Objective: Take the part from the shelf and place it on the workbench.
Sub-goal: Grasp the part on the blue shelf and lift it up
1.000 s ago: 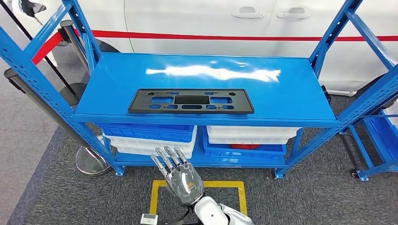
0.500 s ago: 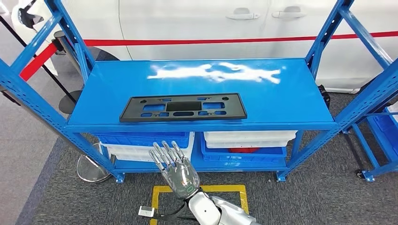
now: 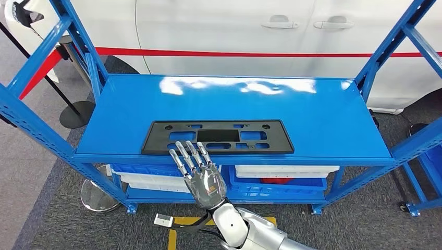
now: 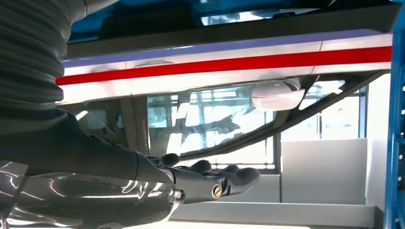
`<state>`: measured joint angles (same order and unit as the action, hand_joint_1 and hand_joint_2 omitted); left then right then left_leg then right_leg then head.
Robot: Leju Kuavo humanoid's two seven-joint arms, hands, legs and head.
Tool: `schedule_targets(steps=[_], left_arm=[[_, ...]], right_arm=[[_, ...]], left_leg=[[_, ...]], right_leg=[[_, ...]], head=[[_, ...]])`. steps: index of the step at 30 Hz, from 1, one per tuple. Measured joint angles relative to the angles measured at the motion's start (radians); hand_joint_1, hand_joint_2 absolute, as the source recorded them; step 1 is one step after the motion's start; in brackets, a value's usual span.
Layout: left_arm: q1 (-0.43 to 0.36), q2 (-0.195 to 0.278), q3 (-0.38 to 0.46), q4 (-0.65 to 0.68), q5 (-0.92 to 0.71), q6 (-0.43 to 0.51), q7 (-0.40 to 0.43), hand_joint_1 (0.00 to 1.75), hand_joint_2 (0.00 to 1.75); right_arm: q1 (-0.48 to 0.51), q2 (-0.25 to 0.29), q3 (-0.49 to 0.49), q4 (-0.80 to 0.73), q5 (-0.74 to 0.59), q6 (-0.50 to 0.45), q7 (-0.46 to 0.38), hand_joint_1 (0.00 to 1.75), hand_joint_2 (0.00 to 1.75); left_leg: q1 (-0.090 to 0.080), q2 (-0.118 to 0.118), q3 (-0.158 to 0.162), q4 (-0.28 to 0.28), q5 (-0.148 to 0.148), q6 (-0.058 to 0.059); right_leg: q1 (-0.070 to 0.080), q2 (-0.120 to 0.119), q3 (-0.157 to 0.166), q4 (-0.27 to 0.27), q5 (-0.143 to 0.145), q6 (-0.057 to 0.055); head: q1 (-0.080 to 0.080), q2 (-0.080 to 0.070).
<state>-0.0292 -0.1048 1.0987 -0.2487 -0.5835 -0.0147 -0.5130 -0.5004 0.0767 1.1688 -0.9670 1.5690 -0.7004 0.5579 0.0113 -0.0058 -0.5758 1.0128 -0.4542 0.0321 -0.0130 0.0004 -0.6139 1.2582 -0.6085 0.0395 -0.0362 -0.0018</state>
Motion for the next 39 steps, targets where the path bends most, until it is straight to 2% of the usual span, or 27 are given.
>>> schedule_targets(steps=[1, 2, 3, 4, 6, 7, 8, 12, 13, 15, 16, 17, 18, 20, 21, 22, 24, 27, 29, 31, 32, 33, 34, 35, 36, 37, 39], left_arm=[[0.000, 0.000, 0.002, 0.000, -0.002, 0.000, 0.000, 0.00, 0.00], [0.001, 0.000, 0.004, 0.000, -0.004, 0.002, 0.001, 0.00, 0.00], [0.002, 0.001, 0.006, 0.000, -0.005, 0.003, 0.001, 0.00, 0.00], [0.002, 0.001, 0.008, 0.000, -0.007, 0.004, 0.002, 0.00, 0.00], [0.003, 0.000, 0.012, 0.001, -0.012, 0.006, 0.004, 0.00, 0.00], [0.001, 0.000, 0.012, 0.002, -0.014, 0.007, 0.005, 0.00, 0.00], [-0.001, 0.000, 0.013, 0.003, -0.015, 0.007, 0.006, 0.00, 0.00], [-0.005, 0.007, 0.014, 0.004, -0.028, 0.019, 0.011, 0.00, 0.00], [-0.006, 0.008, 0.014, 0.004, -0.032, 0.022, 0.011, 0.00, 0.00], [-0.008, 0.009, 0.014, 0.004, -0.038, 0.024, 0.011, 0.00, 0.00], [-0.008, 0.010, 0.014, 0.004, -0.042, 0.024, 0.010, 0.00, 0.00], [-0.007, 0.010, 0.014, 0.004, -0.046, 0.025, 0.010, 0.00, 0.00], [-0.007, 0.012, 0.014, 0.004, -0.052, 0.025, 0.008, 0.00, 0.00], [-0.006, 0.017, 0.014, 0.004, -0.061, 0.023, 0.005, 0.00, 0.00], [-0.007, 0.019, 0.014, 0.004, -0.064, 0.022, 0.003, 0.00, 0.00], [-0.008, 0.020, 0.014, 0.004, -0.068, 0.021, 0.002, 0.00, 0.00], [-0.010, 0.023, 0.015, 0.004, -0.073, 0.019, 0.000, 0.00, 0.00], [-0.008, 0.025, 0.019, 0.004, -0.078, 0.017, -0.002, 0.00, 0.00], [-0.009, 0.026, 0.021, 0.004, -0.081, 0.016, -0.003, 0.00, 0.00], [-0.010, 0.028, 0.022, 0.004, -0.084, 0.016, -0.003, 0.00, 0.00], [-0.010, 0.029, 0.024, 0.004, -0.085, 0.016, -0.002, 0.00, 0.00], [-0.010, 0.029, 0.025, 0.004, -0.086, 0.016, -0.001, 0.00, 0.00], [-0.010, 0.029, 0.027, 0.004, -0.089, 0.016, -0.001, 0.00, 0.00], [-0.010, 0.028, 0.029, 0.004, -0.092, 0.016, 0.000, 0.00, 0.00], [-0.010, 0.028, 0.031, 0.004, -0.095, 0.015, 0.000, 0.00, 0.00], [-0.011, 0.027, 0.034, 0.004, -0.099, 0.014, 0.000, 0.00, 0.00], [-0.012, 0.027, 0.038, 0.004, -0.105, 0.011, -0.001, 0.00, 0.00]], right_arm=[[0.001, -0.004, -0.004, -0.002, 0.000, 0.000, -0.005, 0.00, 1.75], [0.002, -0.006, -0.008, -0.003, 0.000, 0.000, -0.011, 0.00, 1.75], [0.003, -0.008, -0.012, -0.003, 0.000, 0.000, -0.016, 0.00, 1.75], [0.004, -0.010, -0.016, -0.004, 0.000, 0.000, -0.022, 0.00, 1.75], [0.004, -0.012, -0.027, -0.004, 0.000, 0.000, -0.036, 0.00, 1.75], [0.004, -0.013, -0.032, -0.003, 0.000, 0.000, -0.044, 0.00, 1.75], [0.005, -0.014, -0.039, -0.002, 0.000, 0.000, -0.054, 0.00, 1.75], [0.002, -0.005, -0.075, 0.003, 0.000, 0.000, -0.094, 0.00, 1.75], [0.000, -0.001, -0.082, 0.007, 0.000, 0.000, -0.098, 0.00, 1.75], [-0.003, 0.004, -0.088, 0.016, 0.000, 0.001, -0.100, 0.00, 1.75], [-0.005, 0.005, -0.088, 0.025, 0.000, 0.005, -0.101, 0.00, 1.75], [-0.006, 0.006, -0.088, 0.035, 0.000, 0.012, -0.104, 0.00, 1.75], [-0.010, 0.006, -0.088, 0.047, 0.000, 0.026, -0.110, 0.00, 1.75], [-0.022, 0.005, -0.088, 0.074, 0.000, 0.057, -0.128, 0.00, 1.75], [-0.029, 0.004, -0.088, 0.088, 0.000, 0.073, -0.139, 0.00, 1.75], [-0.037, 0.003, -0.087, 0.102, 0.000, 0.086, -0.151, 0.00, 1.75], [-0.050, 0.000, -0.087, 0.128, 0.000, 0.112, -0.178, 0.00, 1.75], [-0.066, -0.005, -0.087, 0.158, 0.000, 0.139, -0.205, 0.00, 1.75], [-0.076, -0.009, -0.086, 0.174, 0.000, 0.148, -0.212, 0.00, 1.75], [-0.079, -0.012, -0.087, 0.186, 0.000, 0.154, -0.220, 0.00, 1.75], [-0.079, -0.013, -0.089, 0.190, 0.000, 0.160, -0.226, 0.34, 1.75], [-0.079, -0.013, -0.096, 0.192, 0.000, 0.169, -0.238, 0.78, 1.75], [-0.080, -0.012, -0.108, 0.194, 0.000, 0.182, -0.254, 1.21, 1.75], [-0.082, -0.010, -0.125, 0.195, -0.002, 0.197, -0.271, 1.65, 1.75], [-0.084, -0.007, -0.146, 0.197, -0.005, 0.214, -0.288, 1.75, 1.75], [-0.086, -0.003, -0.169, 0.199, -0.010, 0.230, -0.302, 1.75, 1.75], [-0.089, 0.004, -0.224, 0.206, -0.021, 0.257, -0.328, 1.75, 1.75]], left_leg=[[-0.001, -0.002, 0.012, 0.000, -0.009, 0.001], [-0.003, -0.004, 0.025, 0.000, -0.019, 0.001], [-0.005, -0.005, 0.041, 0.000, -0.029, 0.001], [-0.007, -0.006, 0.058, 0.000, -0.040, 0.000], [-0.010, -0.009, 0.085, -0.001, -0.062, -0.004], [-0.011, -0.010, 0.092, -0.002, -0.072, -0.009], [-0.011, -0.012, 0.099, -0.002, -0.079, -0.014], [-0.012, -0.009, 0.113, 0.018, -0.100, -0.038], [-0.010, -0.008, 0.097, 0.054, -0.122, -0.043], [-0.006, -0.005, 0.030, 0.170, -0.180, -0.053], [-0.003, -0.004, -0.008, 0.223, -0.197, -0.058], [0.000, -0.003, -0.034, 0.249, -0.197, -0.063], [0.002, -0.003, -0.043, 0.238, -0.174, -0.066], [0.004, -0.001, -0.017, 0.125, -0.083, -0.068], [0.003, -0.001, -0.001, 0.066, -0.050, -0.065], [0.001, 0.000, 0.008, 0.027, -0.033, -0.058], [-0.005, 0.000, 0.009, 0.010, -0.026, -0.040], [0.000, 0.002, 0.015, -0.002, -0.004, -0.017], [0.003, 0.005, 0.017, -0.008, 0.002, -0.008], [0.003, 0.005, 0.017, -0.009, 0.001, -0.005], [0.003, 0.005, 0.017, -0.008, 0.001, -0.005], [0.003, 0.004, 0.019, -0.008, 0.000, -0.006], [0.003, 0.004, 0.021, -0.008, -0.002, -0.007], [0.003, 0.003, 0.024, -0.008, -0.003, -0.009], [0.001, 0.002, 0.026, -0.008, -0.006, -0.011], [-0.001, 0.001, 0.027, -0.007, -0.008, -0.016], [-0.003, -0.001, 0.026, -0.007, -0.010, -0.027]], right_leg=[[0.000, 0.000, -0.041, 0.036, -0.021, -0.001], [0.001, 0.000, -0.067, 0.043, -0.028, -0.004], [0.003, 0.000, -0.078, 0.019, -0.010, -0.009], [0.006, 0.000, -0.076, -0.030, 0.030, -0.018], [0.017, 0.001, -0.060, -0.152, 0.148, -0.038], [0.022, 0.003, -0.055, -0.192, 0.186, -0.047], [0.026, 0.005, -0.052, -0.214, 0.208, -0.053], [0.020, 0.008, -0.021, -0.239, 0.203, -0.071], [0.017, 0.007, -0.012, -0.244, 0.201, -0.076], [0.017, 0.006, -0.003, -0.246, 0.193, -0.081], [0.017, 0.005, 0.000, -0.246, 0.188, -0.082], [0.017, 0.006, 0.003, -0.244, 0.184, -0.082], [0.016, 0.007, 0.007, -0.243, 0.179, -0.080], [0.014, 0.008, 0.018, -0.237, 0.168, -0.074], [0.013, 0.008, 0.022, -0.234, 0.164, -0.070], [0.013, 0.008, 0.023, -0.232, 0.161, -0.065], [0.015, 0.008, 0.021, -0.231, 0.159, -0.053], [0.016, 0.007, 0.016, -0.216, 0.145, -0.035], [0.012, 0.006, -0.023, -0.131, 0.094, -0.025], [0.008, 0.005, -0.089, 0.001, 0.038, -0.017], [0.006, 0.005, -0.111, 0.043, 0.029, -0.015], [0.004, 0.005, -0.116, 0.048, 0.041, -0.014], [0.003, 0.004, -0.100, 0.012, 0.070, -0.015], [0.001, 0.004, -0.066, -0.055, 0.107, -0.017], [0.002, 0.003, -0.030, -0.129, 0.135, -0.021], [0.004, 0.002, -0.001, -0.188, 0.155, -0.025], [0.009, 0.002, 0.019, -0.236, 0.162, -0.033]], head=[[0.000, 0.000], [0.001, 0.000], [0.001, 0.000], [0.001, 0.000], [0.000, 0.000], [0.000, 0.000], [0.000, 0.000], [0.001, 0.000], [0.001, 0.000], [0.000, 0.000], [0.001, 0.000], [0.001, 0.000], [0.000, 0.000], [0.000, 0.000], [0.001, 0.000], [0.001, 0.000], [0.001, 0.000], [0.003, 0.000], [0.005, 0.000], [0.006, 0.000], [0.006, 0.000], [0.006, 0.000], [0.006, 0.000], [0.006, 0.000], [0.007, 0.000], [0.006, 0.000], [0.006, 0.000]])
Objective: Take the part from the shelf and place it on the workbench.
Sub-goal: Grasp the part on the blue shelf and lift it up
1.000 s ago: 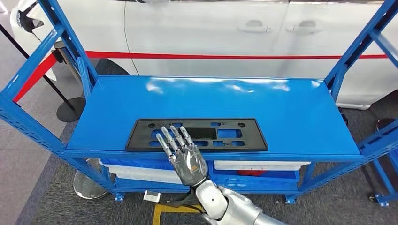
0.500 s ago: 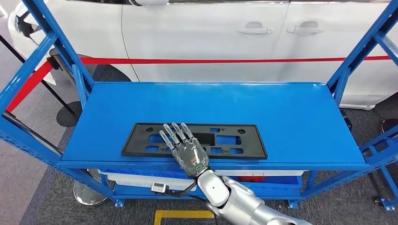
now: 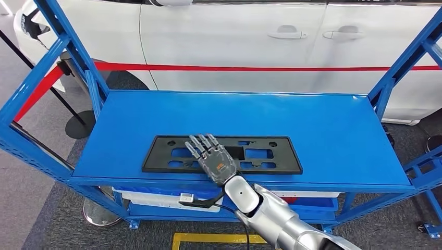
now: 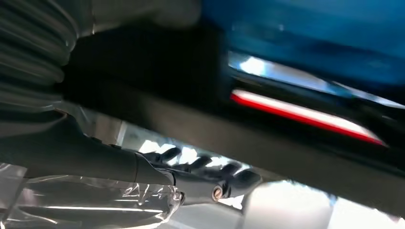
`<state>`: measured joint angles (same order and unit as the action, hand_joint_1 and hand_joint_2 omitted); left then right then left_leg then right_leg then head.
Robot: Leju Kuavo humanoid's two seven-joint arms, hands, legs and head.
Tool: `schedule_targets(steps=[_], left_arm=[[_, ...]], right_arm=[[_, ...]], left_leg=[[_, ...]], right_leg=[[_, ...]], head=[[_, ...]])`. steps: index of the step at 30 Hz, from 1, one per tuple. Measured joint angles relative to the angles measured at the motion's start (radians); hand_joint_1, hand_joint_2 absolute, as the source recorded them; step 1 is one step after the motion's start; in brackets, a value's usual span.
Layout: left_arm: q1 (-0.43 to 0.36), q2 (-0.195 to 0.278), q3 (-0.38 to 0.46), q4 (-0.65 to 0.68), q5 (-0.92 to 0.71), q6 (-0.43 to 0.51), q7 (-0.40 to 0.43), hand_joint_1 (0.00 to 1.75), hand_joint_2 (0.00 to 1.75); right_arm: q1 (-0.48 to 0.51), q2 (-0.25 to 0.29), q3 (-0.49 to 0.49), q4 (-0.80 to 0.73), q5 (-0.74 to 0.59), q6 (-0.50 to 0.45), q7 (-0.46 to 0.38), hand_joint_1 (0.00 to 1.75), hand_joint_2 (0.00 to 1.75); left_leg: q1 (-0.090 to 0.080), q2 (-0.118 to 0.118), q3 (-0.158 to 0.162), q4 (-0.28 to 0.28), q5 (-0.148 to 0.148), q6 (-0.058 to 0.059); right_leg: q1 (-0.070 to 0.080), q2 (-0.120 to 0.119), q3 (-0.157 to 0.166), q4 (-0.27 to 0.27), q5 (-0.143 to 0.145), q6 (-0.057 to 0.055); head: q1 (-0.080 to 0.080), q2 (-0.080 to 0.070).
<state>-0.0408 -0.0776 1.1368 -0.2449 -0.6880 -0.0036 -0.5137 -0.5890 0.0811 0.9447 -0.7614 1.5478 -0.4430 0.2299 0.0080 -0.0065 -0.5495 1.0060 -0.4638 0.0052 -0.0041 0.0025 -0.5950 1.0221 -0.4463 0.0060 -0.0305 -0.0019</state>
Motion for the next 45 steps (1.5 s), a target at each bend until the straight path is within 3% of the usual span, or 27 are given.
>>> schedule_targets(steps=[2, 4, 7, 8, 9, 10, 12, 14, 17, 19, 22, 23, 24, 25, 27, 29, 34, 36, 38, 39, 40, 41, 43, 45], left_arm=[[0.000, 0.001, 0.005, 0.000, -0.004, -0.002, -0.001, 0.00, 0.00], [0.000, 0.002, 0.011, 0.000, -0.006, -0.002, -0.003, 0.00, 0.00], [0.000, 0.003, 0.024, 0.000, -0.010, -0.001, -0.003, 0.00, 0.00], [0.000, 0.003, 0.028, 0.000, -0.011, 0.000, -0.002, 0.00, 0.00], [0.001, 0.002, 0.032, 0.000, -0.012, 0.001, -0.002, 0.00, 0.00], [0.001, 0.003, 0.035, 0.000, -0.012, 0.003, -0.002, 0.00, 0.00], [0.001, 0.003, 0.043, 0.000, -0.012, 0.006, -0.001, 0.00, 0.00], [0.000, 0.003, 0.048, 0.000, -0.012, 0.007, 0.000, 0.00, 0.00], [0.001, 0.002, 0.053, 0.000, -0.013, 0.008, 0.001, 0.00, 0.00], [0.001, -0.001, 0.057, 0.000, -0.014, 0.008, 0.001, 0.00, 0.00], [-0.001, -0.002, 0.058, 0.000, -0.015, 0.008, 0.000, 0.00, 0.00], [0.000, -0.002, 0.059, 0.000, -0.015, 0.008, 0.000, 0.00, 0.00], [0.000, -0.003, 0.059, 0.000, -0.015, 0.008, 0.000, 0.00, 0.00], [0.000, -0.003, 0.061, 0.000, -0.016, 0.008, 0.000, 0.00, 0.00], [0.000, -0.006, 0.064, 0.000, -0.017, 0.008, -0.001, 0.00, 0.00], [-0.001, -0.009, 0.066, 0.000, -0.018, 0.007, -0.002, 0.00, 0.00], [-0.001, -0.009, 0.077, 0.000, -0.023, 0.009, -0.004, 0.00, 0.00], [-0.001, -0.010, 0.083, 0.000, -0.025, 0.010, -0.006, 0.00, 0.00], [0.000, -0.011, 0.091, 0.000, -0.026, 0.012, -0.008, 0.00, 0.00], [0.000, -0.012, 0.096, 0.000, -0.026, 0.013, -0.009, 0.00, 0.00], [0.001, -0.013, 0.101, 0.000, -0.025, 0.015, -0.011, 0.00, 0.00], [0.001, -0.013, 0.106, 0.000, -0.024, 0.018, -0.014, 0.00, 0.00], [0.000, -0.013, 0.117, 0.000, -0.022, 0.025, -0.020, 0.00, 0.00], [-0.002, -0.014, 0.128, 0.000, -0.021, 0.031, -0.025, 0.00, 0.00]], right_arm=[[0.000, 0.008, -0.065, 0.006, -0.012, 0.016, -0.030, 1.75, 1.75], [-0.002, 0.018, -0.130, 0.008, -0.021, 0.025, -0.054, 1.75, 1.75], [-0.004, 0.030, -0.210, 0.004, -0.034, 0.041, -0.079, 1.75, 1.75], [-0.001, 0.032, -0.231, 0.001, -0.040, 0.045, -0.087, 1.75, 1.75], [0.001, 0.033, -0.250, -0.004, -0.045, 0.048, -0.092, 1.75, 1.75], [0.004, 0.033, -0.266, -0.009, -0.049, 0.049, -0.096, 1.75, 1.75], [0.005, 0.035, -0.292, -0.019, -0.052, 0.049, -0.100, 1.75, 1.75], [0.007, 0.036, -0.308, -0.026, -0.052, 0.049, -0.103, 1.75, 1.75], [0.021, 0.036, -0.328, -0.038, -0.055, 0.047, -0.106, 1.75, 1.75], [0.029, 0.035, -0.339, -0.048, -0.057, 0.045, -0.107, 1.75, 1.75], [0.043, 0.034, -0.351, -0.052, -0.057, 0.041, -0.108, 1.75, 1.75], [0.050, 0.033, -0.354, -0.052, -0.057, 0.038, -0.109, 1.75, 1.75], [0.055, 0.032, -0.357, -0.053, -0.058, 0.034, -0.111, 1.75, 1.75], [0.060, 0.031, -0.359, -0.055, -0.059, 0.028, -0.113, 1.75, 1.75], [0.064, 0.030, -0.366, -0.063, -0.065, 0.016, -0.123, 1.75, 1.75], [0.067, 0.030, -0.375, -0.071, -0.070, 0.008, -0.129, 1.75, 1.75], [0.089, 0.031, -0.400, -0.122, -0.190, -0.019, -0.212, 1.75, 1.75], [0.102, 0.034, -0.416, -0.183, -0.301, -0.029, -0.273, 1.75, 1.75], [0.117, 0.036, -0.429, -0.249, -0.411, -0.025, -0.322, 1.75, 1.75], [0.128, 0.037, -0.434, -0.285, -0.479, -0.022, -0.351, 1.75, 1.75], [0.141, 0.038, -0.440, -0.327, -0.563, -0.020, -0.389, 1.75, 1.75], [0.154, 0.039, -0.446, -0.377, -0.666, -0.017, -0.431, 1.75, 1.75], [0.185, 0.043, -0.455, -0.495, -0.890, -0.010, -0.508, 1.75, 1.75], [0.223, 0.045, -0.463, -0.619, -1.067, -0.003, -0.549, 1.75, 1.75]], left_leg=[[0.002, 0.000, -0.001, 0.000, -0.001, -0.013], [0.004, 0.000, -0.017, 0.037, -0.028, -0.023], [0.006, 0.001, -0.104, 0.221, -0.119, -0.033], [0.006, 0.001, -0.130, 0.270, -0.132, -0.035], [0.006, 0.001, -0.140, 0.284, -0.125, -0.035], [0.006, 0.001, -0.130, 0.256, -0.097, -0.034], [0.005, 0.001, -0.072, 0.124, -0.024, -0.028], [0.002, 0.000, -0.031, 0.029, 0.009, -0.018], [0.000, 0.000, -0.026, 0.010, 0.011, -0.003], [0.005, 0.002, -0.022, 0.001, 0.017, 0.010], [0.007, 0.004, -0.020, -0.004, 0.019, 0.019], [0.007, 0.004, -0.020, -0.003, 0.018, 0.019], [0.007, 0.003, -0.019, -0.003, 0.017, 0.019], [0.007, 0.003, -0.017, -0.002, 0.015, 0.018], [0.008, 0.002, -0.012, 0.001, 0.009, 0.013], [0.005, 0.000, -0.011, 0.005, 0.002, 0.003], [0.008, 0.000, -0.012, 0.018, -0.016, -0.027], [0.011, 0.001, -0.049, 0.107, -0.069, -0.035], [0.012, 0.001, -0.110, 0.238, -0.126, -0.039], [0.012, 0.001, -0.130, 0.277, -0.134, -0.040], [0.012, 0.001, -0.133, 0.281, -0.123, -0.039], [0.012, 0.001, -0.117, 0.246, -0.096, -0.037], [0.009, 0.001, -0.053, 0.111, -0.033, -0.027], [0.003, 0.001, -0.013, 0.023, -0.005, -0.015]], right_leg=[[-0.001, 0.000, -0.001, -0.005, 0.005, -0.011], [-0.005, 0.000, 0.001, -0.013, 0.010, -0.025], [-0.004, -0.002, 0.001, -0.015, 0.011, -0.035], [-0.002, -0.002, 0.001, -0.014, 0.010, -0.035], [-0.002, -0.002, 0.001, -0.013, 0.009, -0.036], [-0.001, -0.001, 0.002, -0.011, 0.007, -0.035], [-0.001, 0.001, 0.002, -0.004, 0.002, -0.031], [0.002, 0.003, -0.001, 0.003, -0.002, -0.023], [0.003, 0.003, -0.004, 0.002, -0.002, -0.007], [0.002, 0.002, -0.015, 0.028, -0.023, 0.004], [-0.004, 0.002, -0.097, 0.201, -0.110, 0.015], [-0.006, 0.002, -0.125, 0.255, -0.126, 0.018], [-0.009, 0.001, -0.139, 0.278, -0.123, 0.020], [-0.011, 0.000, -0.133, 0.261, -0.101, 0.021], [-0.014, -0.002, -0.075, 0.134, -0.030, 0.019], [-0.011, -0.002, -0.025, 0.028, 0.006, 0.012], [-0.007, 0.002, -0.012, -0.002, 0.007, -0.018], [-0.008, 0.002, -0.005, -0.008, 0.008, -0.030], [-0.004, 0.002, -0.002, -0.007, 0.005, -0.036], [-0.001, 0.003, 0.000, -0.007, 0.004, -0.038], [0.001, 0.004, 0.002, -0.006, 0.003, -0.039], [0.002, 0.006, 0.003, -0.004, 0.001, -0.039], [0.005, 0.009, 0.005, 0.000, -0.002, -0.035], [0.007, 0.010, 0.003, 0.004, -0.004, -0.025]], head=[[0.000, 0.000], [-0.001, 0.000], [-0.001, 0.000], [-0.001, 0.000], [-0.001, 0.000], [-0.001, 0.000], [-0.001, 0.000], [0.000, 0.000], [0.000, 0.000], [0.001, 0.000], [0.002, 0.000], [0.002, 0.000], [0.002, 0.000], [0.002, 0.000], [0.002, 0.000], [0.002, 0.000], [0.001, 0.000], [-0.001, 0.000], [-0.001, 0.000], [-0.001, 0.000], [-0.001, 0.000], [-0.001, 0.000], [-0.001, 0.000], [0.000, 0.000]])
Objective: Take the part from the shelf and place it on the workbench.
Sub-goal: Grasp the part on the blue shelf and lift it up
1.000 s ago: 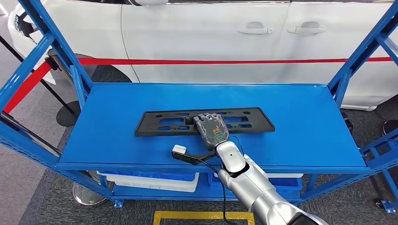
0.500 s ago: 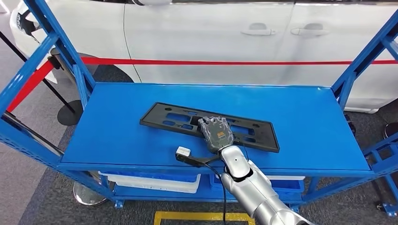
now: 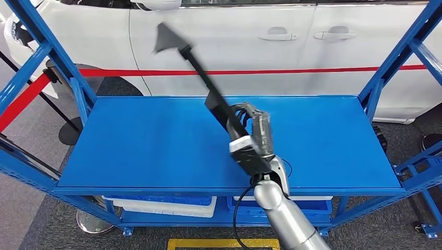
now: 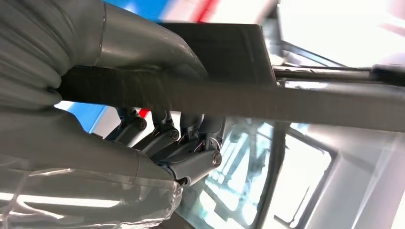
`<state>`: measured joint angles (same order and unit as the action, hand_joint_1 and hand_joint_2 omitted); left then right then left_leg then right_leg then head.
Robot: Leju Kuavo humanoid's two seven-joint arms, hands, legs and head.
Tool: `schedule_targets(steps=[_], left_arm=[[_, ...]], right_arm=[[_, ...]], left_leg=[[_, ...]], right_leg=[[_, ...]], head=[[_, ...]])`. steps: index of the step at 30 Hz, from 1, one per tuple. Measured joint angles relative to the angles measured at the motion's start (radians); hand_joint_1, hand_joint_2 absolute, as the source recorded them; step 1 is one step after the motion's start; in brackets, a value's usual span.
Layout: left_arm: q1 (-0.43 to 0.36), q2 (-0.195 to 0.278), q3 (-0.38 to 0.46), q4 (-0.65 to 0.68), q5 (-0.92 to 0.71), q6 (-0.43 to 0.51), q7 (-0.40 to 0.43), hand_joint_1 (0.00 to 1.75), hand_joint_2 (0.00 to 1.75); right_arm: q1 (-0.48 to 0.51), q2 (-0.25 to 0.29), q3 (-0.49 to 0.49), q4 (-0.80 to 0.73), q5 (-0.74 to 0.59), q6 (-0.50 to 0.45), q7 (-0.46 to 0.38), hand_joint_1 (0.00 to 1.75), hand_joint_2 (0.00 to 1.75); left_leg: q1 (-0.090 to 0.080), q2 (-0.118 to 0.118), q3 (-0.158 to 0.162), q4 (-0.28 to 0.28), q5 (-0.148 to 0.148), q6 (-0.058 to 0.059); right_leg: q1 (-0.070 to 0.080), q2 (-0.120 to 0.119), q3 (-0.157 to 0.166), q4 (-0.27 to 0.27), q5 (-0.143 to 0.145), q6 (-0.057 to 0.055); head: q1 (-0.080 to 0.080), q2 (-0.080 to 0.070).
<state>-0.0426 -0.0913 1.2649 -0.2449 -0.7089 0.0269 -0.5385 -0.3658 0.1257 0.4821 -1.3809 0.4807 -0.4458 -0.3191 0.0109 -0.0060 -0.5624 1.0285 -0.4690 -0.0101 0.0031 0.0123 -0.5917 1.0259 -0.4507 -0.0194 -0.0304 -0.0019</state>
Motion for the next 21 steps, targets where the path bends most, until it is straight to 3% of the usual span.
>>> schedule_targets(steps=[3, 5, 8, 9, 10, 11, 13, 15, 19, 21], left_arm=[[0.002, -0.004, 0.013, 0.000, 0.000, 0.005, -0.002, 0.00, 0.00], [0.002, -0.007, 0.021, 0.000, 0.000, 0.011, -0.002, 0.00, 0.00], [0.002, -0.011, 0.031, 0.000, 0.002, 0.018, -0.005, 0.00, 0.00], [0.002, -0.013, 0.035, 0.000, 0.004, 0.020, -0.007, 0.00, 0.00], [0.002, -0.014, 0.040, 0.000, 0.007, 0.023, -0.008, 0.00, 0.00], [0.002, -0.017, 0.046, 0.000, 0.012, 0.027, -0.008, 0.00, 0.00], [0.001, -0.024, 0.059, 0.000, 0.022, 0.037, -0.003, 0.00, 0.00], [-0.001, -0.029, 0.070, 0.000, 0.027, 0.052, 0.004, 0.00, 0.00], [-0.005, -0.032, 0.090, 0.000, 0.032, 0.078, 0.017, 0.00, 0.00], [-0.006, -0.033, 0.097, 0.000, 0.033, 0.083, 0.025, 0.00, 0.00]], right_arm=[[0.049, -0.003, -0.009, -0.142, -0.125, 0.001, -0.038, 1.75, 1.75], [0.070, -0.009, -0.013, -0.221, -0.210, -0.004, -0.088, 1.75, 1.75], [0.106, -0.038, -0.023, -0.357, -0.321, -0.004, -0.144, 1.75, 1.75], [0.128, -0.051, -0.025, -0.405, -0.349, 0.000, -0.157, 1.75, 1.75], [0.152, -0.063, -0.027, -0.449, -0.375, 0.005, -0.169, 1.75, 1.75], [0.173, -0.073, -0.027, -0.493, -0.400, 0.010, -0.182, 1.75, 1.75], [0.210, -0.087, -0.028, -0.567, -0.442, 0.022, -0.207, 1.75, 1.75], [0.243, -0.095, -0.028, -0.624, -0.486, 0.040, -0.231, 1.75, 1.75], [0.326, -0.102, -0.029, -0.682, -0.540, 0.080, -0.282, 1.75, 1.75], [0.365, -0.103, -0.029, -0.695, -0.543, 0.097, -0.304, 1.75, 1.75]], left_leg=[[-0.004, -0.002, 0.001, -0.018, 0.008, 0.016], [0.001, 0.000, 0.003, -0.030, 0.018, 0.027], [0.001, 0.001, 0.002, -0.034, 0.022, 0.034], [0.001, 0.001, 0.002, -0.033, 0.021, 0.035], [0.001, 0.000, 0.003, -0.033, 0.020, 0.036], [0.001, 0.000, 0.004, -0.031, 0.018, 0.035], [0.001, -0.001, 0.008, -0.026, 0.011, 0.031], [-0.002, -0.001, 0.009, -0.020, 0.003, 0.021], [-0.003, -0.001, 0.011, -0.016, -0.004, 0.000], [-0.002, 0.000, -0.004, 0.029, -0.042, -0.010]], right_leg=[[-0.002, 0.000, -0.005, -0.001, 0.003, 0.017], [-0.004, -0.001, -0.019, 0.028, -0.020, 0.029], [-0.009, -0.004, -0.096, 0.194, -0.110, 0.041], [-0.010, -0.005, -0.120, 0.245, -0.128, 0.044], [-0.012, -0.005, -0.130, 0.265, -0.126, 0.046], [-0.014, -0.006, -0.122, 0.247, -0.106, 0.047], [-0.018, -0.008, -0.063, 0.124, -0.040, 0.046], [-0.017, -0.009, -0.013, 0.024, -0.006, 0.040], [-0.013, -0.008, -0.004, 0.003, -0.005, 0.014], [-0.015, -0.011, -0.004, 0.000, 0.000, 0.002]], head=[[0.000, 0.000], [0.001, 0.000], [0.004, 0.000], [0.004, 0.000], [0.004, 0.000], [0.004, 0.000], [0.004, 0.000], [0.004, 0.000], [0.004, 0.000], [0.003, 0.000]])
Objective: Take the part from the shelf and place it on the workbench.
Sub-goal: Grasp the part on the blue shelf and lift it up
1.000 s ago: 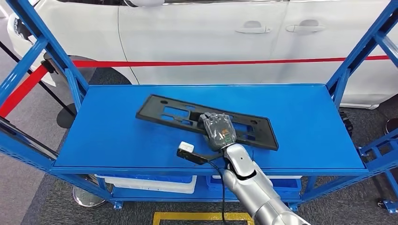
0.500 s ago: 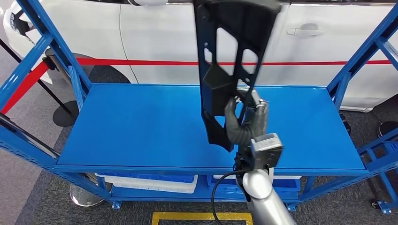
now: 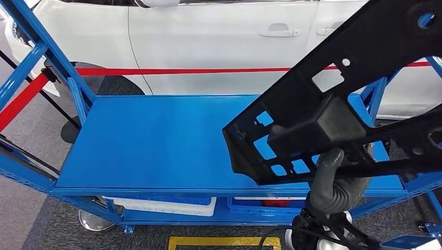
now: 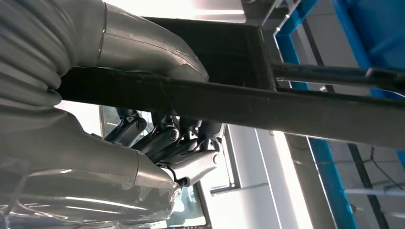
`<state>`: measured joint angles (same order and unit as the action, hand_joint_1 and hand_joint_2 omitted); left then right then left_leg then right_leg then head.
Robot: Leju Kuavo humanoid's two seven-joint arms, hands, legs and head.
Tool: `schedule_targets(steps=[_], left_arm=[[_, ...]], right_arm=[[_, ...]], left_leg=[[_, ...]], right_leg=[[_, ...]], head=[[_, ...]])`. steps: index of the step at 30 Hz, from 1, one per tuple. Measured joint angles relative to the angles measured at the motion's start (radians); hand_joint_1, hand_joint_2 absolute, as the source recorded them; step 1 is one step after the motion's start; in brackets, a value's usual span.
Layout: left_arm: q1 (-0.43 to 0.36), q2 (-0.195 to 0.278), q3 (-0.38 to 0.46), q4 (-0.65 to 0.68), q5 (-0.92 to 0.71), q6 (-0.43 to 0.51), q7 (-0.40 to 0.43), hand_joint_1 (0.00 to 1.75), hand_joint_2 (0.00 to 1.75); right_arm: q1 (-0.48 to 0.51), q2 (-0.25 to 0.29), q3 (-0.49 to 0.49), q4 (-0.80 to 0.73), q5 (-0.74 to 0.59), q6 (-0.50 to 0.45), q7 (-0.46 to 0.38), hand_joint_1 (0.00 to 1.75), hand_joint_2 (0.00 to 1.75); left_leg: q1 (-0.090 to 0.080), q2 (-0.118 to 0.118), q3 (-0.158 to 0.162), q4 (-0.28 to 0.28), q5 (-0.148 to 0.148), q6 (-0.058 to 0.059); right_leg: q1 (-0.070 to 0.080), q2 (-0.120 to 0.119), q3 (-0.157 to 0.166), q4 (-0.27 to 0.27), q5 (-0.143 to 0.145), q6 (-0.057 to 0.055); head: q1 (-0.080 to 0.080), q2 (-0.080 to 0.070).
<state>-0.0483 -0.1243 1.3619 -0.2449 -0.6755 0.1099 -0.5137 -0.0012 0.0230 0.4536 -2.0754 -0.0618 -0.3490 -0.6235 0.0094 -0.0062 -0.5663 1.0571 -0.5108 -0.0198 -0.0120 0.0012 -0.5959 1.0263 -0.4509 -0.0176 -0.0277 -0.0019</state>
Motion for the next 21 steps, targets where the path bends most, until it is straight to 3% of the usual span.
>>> schedule_targets(steps=[3, 4, 5, 6, 8, 10, 12, 14, 16, 18, 19, 20, 21], left_arm=[[-0.002, -0.004, 0.008, 0.000, 0.005, 0.001, 0.012, 0.00, 0.00], [-0.002, -0.006, 0.012, 0.000, 0.006, 0.001, 0.015, 0.00, 0.00], [-0.001, -0.008, 0.015, 0.000, 0.007, 0.002, 0.017, 0.00, 0.00], [-0.001, -0.010, 0.018, 0.000, 0.007, 0.002, 0.018, 0.00, 0.00], [-0.003, -0.012, 0.023, 0.000, 0.007, 0.002, 0.019, 0.00, 0.00], [-0.006, -0.013, 0.025, 0.000, 0.007, 0.002, 0.020, 0.00, 0.00], [-0.007, -0.015, 0.027, 0.000, 0.007, 0.003, 0.020, 0.00, 0.00], [-0.007, -0.021, 0.029, 0.000, 0.007, 0.004, 0.021, 0.00, 0.00], [-0.007, -0.027, 0.031, 0.000, 0.008, 0.005, 0.023, 0.00, 0.00], [-0.007, -0.031, 0.032, 0.000, 0.008, 0.005, 0.024, 0.00, 0.00], [-0.007, -0.034, 0.032, 0.000, 0.007, 0.005, 0.024, 0.00, 0.00], [-0.007, -0.037, 0.033, 0.000, 0.007, 0.005, 0.025, 0.00, 0.00], [-0.007, -0.040, 0.033, 0.000, 0.005, 0.005, 0.025, 0.00, 0.00]], right_arm=[[0.075, -0.002, 0.000, -0.007, 0.000, 0.034, -0.039, 1.75, 1.75], [0.104, -0.002, 0.000, -0.008, 0.003, 0.045, -0.051, 1.75, 1.75], [0.130, -0.003, 0.000, -0.009, 0.007, 0.055, -0.060, 1.75, 1.75], [0.153, -0.003, -0.001, -0.012, 0.009, 0.065, -0.064, 1.75, 1.75], [0.193, -0.002, -0.007, -0.023, 0.011, 0.087, -0.069, 1.75, 1.75], [0.220, -0.002, -0.015, -0.033, 0.010, 0.101, -0.071, 1.75, 1.75], [0.241, 0.002, -0.024, -0.039, 0.010, 0.122, -0.071, 1.75, 1.75], [0.272, 0.017, -0.048, -0.051, 0.008, 0.166, -0.071, 1.75, 1.75], [0.300, 0.035, -0.078, -0.061, 0.005, 0.203, -0.072, 1.75, 1.75], [0.321, 0.047, -0.103, -0.064, 0.007, 0.224, -0.072, 1.75, 1.75], [0.333, 0.054, -0.115, -0.065, 0.010, 0.238, -0.071, 1.75, 1.75], [0.346, 0.064, -0.130, -0.065, 0.014, 0.259, -0.071, 1.75, 1.75], [0.358, 0.075, -0.147, -0.065, 0.019, 0.285, -0.071, 1.75, 1.75]], left_leg=[[0.001, 0.001, -0.073, 0.187, -0.107, -0.007], [0.001, 0.001, -0.087, 0.229, -0.122, -0.006], [0.001, 0.001, -0.085, 0.235, -0.117, -0.002], [-0.001, 0.001, -0.062, 0.200, -0.095, 0.003], [-0.008, 0.002, 0.020, 0.056, -0.039, 0.025], [-0.017, 0.005, 0.071, -0.044, -0.008, 0.041], [-0.023, 0.008, 0.072, -0.059, 0.002, 0.046], [-0.017, 0.009, 0.069, -0.075, 0.024, 0.050], [-0.009, 0.013, 0.056, -0.091, 0.050, 0.056], [-0.010, 0.016, 0.034, -0.091, 0.067, 0.057], [-0.009, 0.016, 0.021, -0.089, 0.075, 0.056], [-0.008, 0.017, 0.008, -0.085, 0.082, 0.053], [-0.006, 0.017, -0.005, -0.080, 0.087, 0.050]], right_leg=[[0.005, -0.005, -0.005, 0.000, 0.003, -0.009], [0.008, -0.007, -0.008, 0.000, 0.004, -0.011], [0.011, -0.008, -0.010, 0.001, 0.006, -0.013], [0.015, -0.008, -0.012, 0.001, 0.007, -0.015], [0.022, -0.007, -0.014, 0.002, 0.012, -0.016], [0.022, -0.007, -0.016, 0.003, 0.019, -0.009], [0.018, -0.009, -0.017, 0.000, 0.028, 0.003], [0.017, -0.009, -0.022, 0.005, 0.022, 0.016], [0.014, -0.005, -0.044, 0.061, -0.042, 0.028], [0.007, -0.002, -0.079, 0.179, -0.133, 0.040], [0.003, -0.002, -0.087, 0.230, -0.158, 0.045], [0.000, -0.002, -0.082, 0.254, -0.161, 0.050], [-0.004, -0.003, -0.059, 0.241, -0.144, 0.055]], head=[[0.000, 0.000], [-0.001, 0.000], [-0.001, 0.000], [-0.001, 0.000], [0.000, 0.000], [0.001, 0.000], [0.000, 0.000], [0.001, 0.000], [0.004, 0.000], [0.006, 0.000], [0.006, 0.000], [0.006, 0.000], [0.006, 0.000]])
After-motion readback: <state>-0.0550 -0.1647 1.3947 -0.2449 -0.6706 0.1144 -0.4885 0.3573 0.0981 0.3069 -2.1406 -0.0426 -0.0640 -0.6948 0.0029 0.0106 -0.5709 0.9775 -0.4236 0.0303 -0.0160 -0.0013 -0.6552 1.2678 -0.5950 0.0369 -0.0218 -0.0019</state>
